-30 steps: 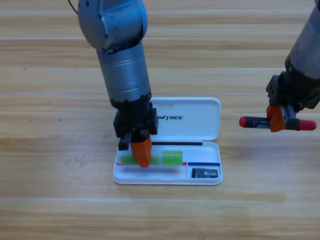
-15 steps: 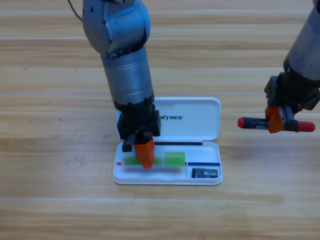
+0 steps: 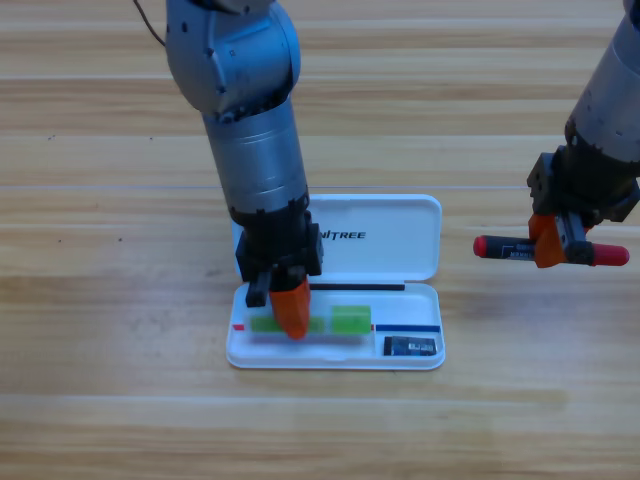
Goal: Clean up eraser and pencils
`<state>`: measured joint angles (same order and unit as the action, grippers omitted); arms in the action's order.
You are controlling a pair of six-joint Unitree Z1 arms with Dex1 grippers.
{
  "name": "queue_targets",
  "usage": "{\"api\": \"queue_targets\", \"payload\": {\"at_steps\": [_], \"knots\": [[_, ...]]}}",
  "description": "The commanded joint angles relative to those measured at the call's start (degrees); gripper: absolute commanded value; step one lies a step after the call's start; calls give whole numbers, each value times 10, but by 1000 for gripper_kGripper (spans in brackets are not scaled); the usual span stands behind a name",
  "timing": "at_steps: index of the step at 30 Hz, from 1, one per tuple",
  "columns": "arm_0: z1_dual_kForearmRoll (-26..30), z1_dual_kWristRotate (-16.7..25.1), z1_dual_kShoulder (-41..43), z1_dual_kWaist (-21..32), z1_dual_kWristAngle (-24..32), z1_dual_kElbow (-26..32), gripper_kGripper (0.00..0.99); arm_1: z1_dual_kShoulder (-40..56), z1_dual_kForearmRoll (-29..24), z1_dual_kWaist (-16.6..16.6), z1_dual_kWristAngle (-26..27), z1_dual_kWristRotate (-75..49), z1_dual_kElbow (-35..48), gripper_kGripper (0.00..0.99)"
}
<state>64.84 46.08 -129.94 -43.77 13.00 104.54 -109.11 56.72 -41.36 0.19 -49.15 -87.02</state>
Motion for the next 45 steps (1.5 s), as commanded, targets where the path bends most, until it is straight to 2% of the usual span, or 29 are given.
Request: {"api": "queue_targets", "payload": {"at_steps": [1,8,9,11,12,13,20,27,33,38,41,45], "knots": [[-7,2,-31,-9,0,-14,0,-22,7,-22,9,4,6,0],[-7,-11,-33,-9,-5,-14,0,-25,7,-24,8,5,3,0],[-7,-12,-34,-9,-5,-14,101,-27,7,-24,8,5,3,0],[-7,-14,-34,-9,-6,-16,736,-29,7,-25,8,5,2,0],[-6,-16,-34,-9,-7,-16,913,-30,7,-26,8,5,1,0],[-6,-19,-33,-9,-7,-16,979,-30,7,-27,8,5,1,0],[-6,-24,-32,-9,-9,-17,990,-30,7,-33,8,6,-3,0],[0,-30,-12,-9,-16,-19,990,-61,20,-69,7,12,-47,0],[16,-32,117,-6,-61,-50,990,-133,44,-108,4,30,-131,0],[21,-29,262,29,-97,-109,990,-197,57,-134,-8,42,-208,0],[20,1,334,68,-108,-149,990,-235,59,-139,-12,46,-249,0],[10,45,364,116,-119,-184,990,-276,59,-141,-14,53,-286,0]]}}
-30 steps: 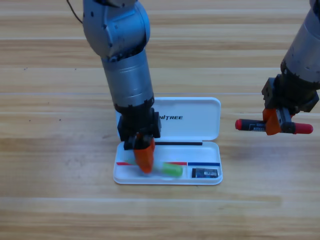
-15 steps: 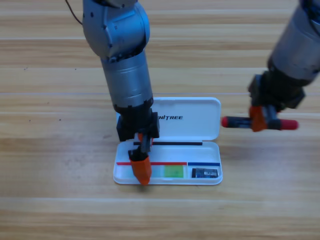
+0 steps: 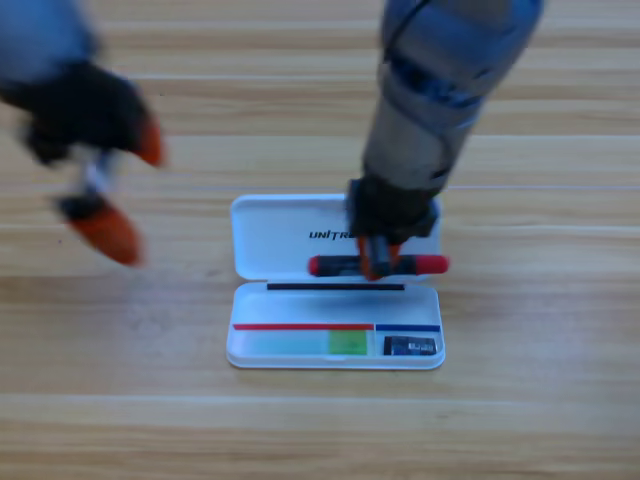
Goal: Clean up eraser and pencils
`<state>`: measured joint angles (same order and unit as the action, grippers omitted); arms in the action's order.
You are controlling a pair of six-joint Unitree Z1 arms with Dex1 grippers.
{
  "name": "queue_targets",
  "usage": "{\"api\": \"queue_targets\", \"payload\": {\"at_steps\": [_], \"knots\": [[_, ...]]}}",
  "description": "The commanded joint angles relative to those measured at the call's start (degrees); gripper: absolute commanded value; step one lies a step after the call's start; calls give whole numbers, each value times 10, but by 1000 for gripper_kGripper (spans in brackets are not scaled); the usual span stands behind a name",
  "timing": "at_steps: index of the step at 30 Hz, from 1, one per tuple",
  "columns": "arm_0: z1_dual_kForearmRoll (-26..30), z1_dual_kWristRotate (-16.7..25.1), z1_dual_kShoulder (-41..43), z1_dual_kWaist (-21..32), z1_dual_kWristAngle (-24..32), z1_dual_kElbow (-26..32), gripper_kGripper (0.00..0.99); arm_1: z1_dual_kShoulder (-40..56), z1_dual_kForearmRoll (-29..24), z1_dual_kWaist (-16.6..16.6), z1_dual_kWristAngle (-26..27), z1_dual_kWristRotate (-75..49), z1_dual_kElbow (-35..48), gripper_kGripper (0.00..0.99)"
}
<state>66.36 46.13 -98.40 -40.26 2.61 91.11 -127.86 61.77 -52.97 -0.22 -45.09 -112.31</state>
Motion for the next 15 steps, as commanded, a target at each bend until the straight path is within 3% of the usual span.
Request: {"api": "queue_targets", "payload": {"at_steps": [1,6,15], "knots": [[-13,50,50,89,-16,-61,990,-95,8,-25,-10,14,-39,0],[-54,55,51,101,-16,-102,990,-111,8,-26,-10,17,-55,0],[-89,53,46,101,-11,-127,990,-114,8,-28,-12,22,-64,0]]}}
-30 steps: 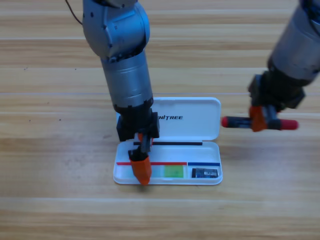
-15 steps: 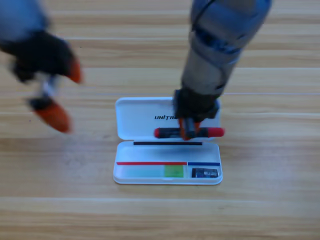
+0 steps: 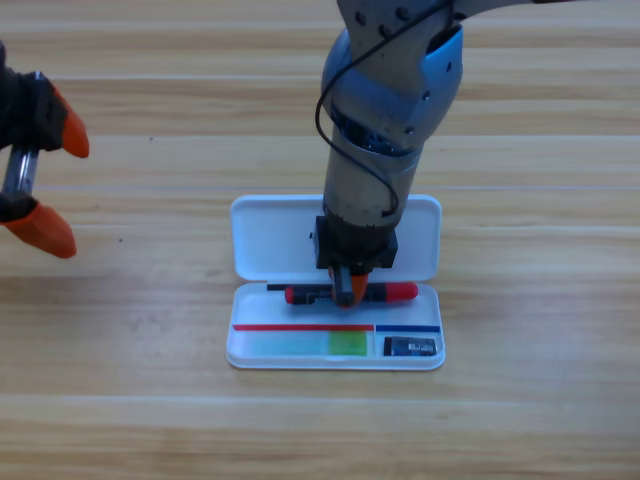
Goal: Clean up eraser and pencils
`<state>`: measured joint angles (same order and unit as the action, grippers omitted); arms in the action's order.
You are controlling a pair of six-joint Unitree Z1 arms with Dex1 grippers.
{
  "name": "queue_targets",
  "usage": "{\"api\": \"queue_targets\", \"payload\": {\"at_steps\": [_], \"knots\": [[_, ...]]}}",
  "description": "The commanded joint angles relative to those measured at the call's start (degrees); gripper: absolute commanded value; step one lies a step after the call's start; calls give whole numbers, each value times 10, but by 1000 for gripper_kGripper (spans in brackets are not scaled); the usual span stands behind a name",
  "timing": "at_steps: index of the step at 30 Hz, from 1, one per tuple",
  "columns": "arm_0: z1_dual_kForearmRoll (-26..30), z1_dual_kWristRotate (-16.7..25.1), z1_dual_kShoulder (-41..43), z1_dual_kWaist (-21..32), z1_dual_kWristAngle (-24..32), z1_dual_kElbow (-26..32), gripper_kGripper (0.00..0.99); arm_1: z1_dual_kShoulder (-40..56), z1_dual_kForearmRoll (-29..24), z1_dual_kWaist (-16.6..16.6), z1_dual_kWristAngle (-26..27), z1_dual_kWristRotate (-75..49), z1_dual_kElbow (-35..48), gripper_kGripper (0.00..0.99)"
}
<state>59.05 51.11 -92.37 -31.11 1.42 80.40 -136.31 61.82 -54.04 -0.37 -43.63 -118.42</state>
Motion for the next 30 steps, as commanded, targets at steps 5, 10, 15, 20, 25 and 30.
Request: {"api": "queue_targets", "payload": {"at_steps": [5,10,15,20,25,30], "knots": [[-18,2,-22,10,2,-23,990,-11,11,-20,-10,20,4,561],[-21,1,-24,10,4,-24,990,68,11,-31,-1,33,46,957],[-27,1,-24,10,5,-26,990,184,11,-41,53,38,115,960],[-30,3,-25,10,2,11,986,296,8,-43,151,53,174,971],[-32,12,-83,10,6,77,931,399,-79,-40,210,101,265,971],[-30,23,-168,10,22,166,833,483,-157,-36,216,139,346,974]]}}
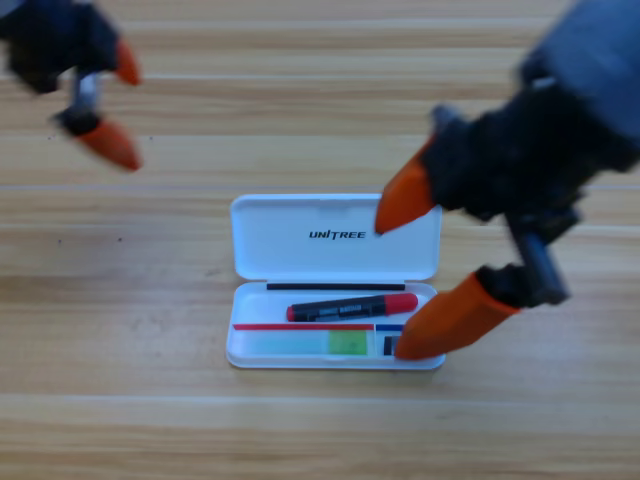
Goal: Clean up eraser and pencils
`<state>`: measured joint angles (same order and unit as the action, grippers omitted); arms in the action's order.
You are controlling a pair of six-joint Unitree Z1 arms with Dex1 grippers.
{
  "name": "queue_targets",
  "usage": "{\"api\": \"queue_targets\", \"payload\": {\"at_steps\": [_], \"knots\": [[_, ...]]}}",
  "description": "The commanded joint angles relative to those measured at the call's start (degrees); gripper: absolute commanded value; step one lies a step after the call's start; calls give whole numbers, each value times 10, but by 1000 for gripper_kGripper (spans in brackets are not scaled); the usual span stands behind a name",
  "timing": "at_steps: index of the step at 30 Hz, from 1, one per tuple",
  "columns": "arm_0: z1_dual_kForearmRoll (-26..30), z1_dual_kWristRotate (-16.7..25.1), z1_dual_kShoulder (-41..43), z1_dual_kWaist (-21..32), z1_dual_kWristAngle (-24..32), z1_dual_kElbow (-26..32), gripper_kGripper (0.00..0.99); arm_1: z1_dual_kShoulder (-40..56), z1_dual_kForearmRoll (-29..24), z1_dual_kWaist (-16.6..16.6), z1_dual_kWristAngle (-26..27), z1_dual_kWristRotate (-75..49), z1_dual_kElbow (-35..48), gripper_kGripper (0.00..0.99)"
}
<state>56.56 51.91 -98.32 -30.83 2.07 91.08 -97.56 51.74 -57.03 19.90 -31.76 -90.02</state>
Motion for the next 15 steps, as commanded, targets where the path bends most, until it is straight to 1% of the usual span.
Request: {"api": "queue_targets", "payload": {"at_steps": [1,3,5,8,11,15], "knots": [[-5,23,-124,7,15,74,827,105,-56,-6,15,23,67,974],[-5,31,-159,7,23,99,772,121,-56,-6,33,29,77,974],[-5,31,-190,6,37,123,707,135,-56,-6,35,33,83,976],[-5,39,-230,0,53,153,517,149,-56,-6,35,37,90,977],[-6,42,-258,-7,57,173,379,161,-57,-6,35,37,101,980],[-6,42,-276,-12,57,187,344,167,-57,-6,35,37,107,983]]}}
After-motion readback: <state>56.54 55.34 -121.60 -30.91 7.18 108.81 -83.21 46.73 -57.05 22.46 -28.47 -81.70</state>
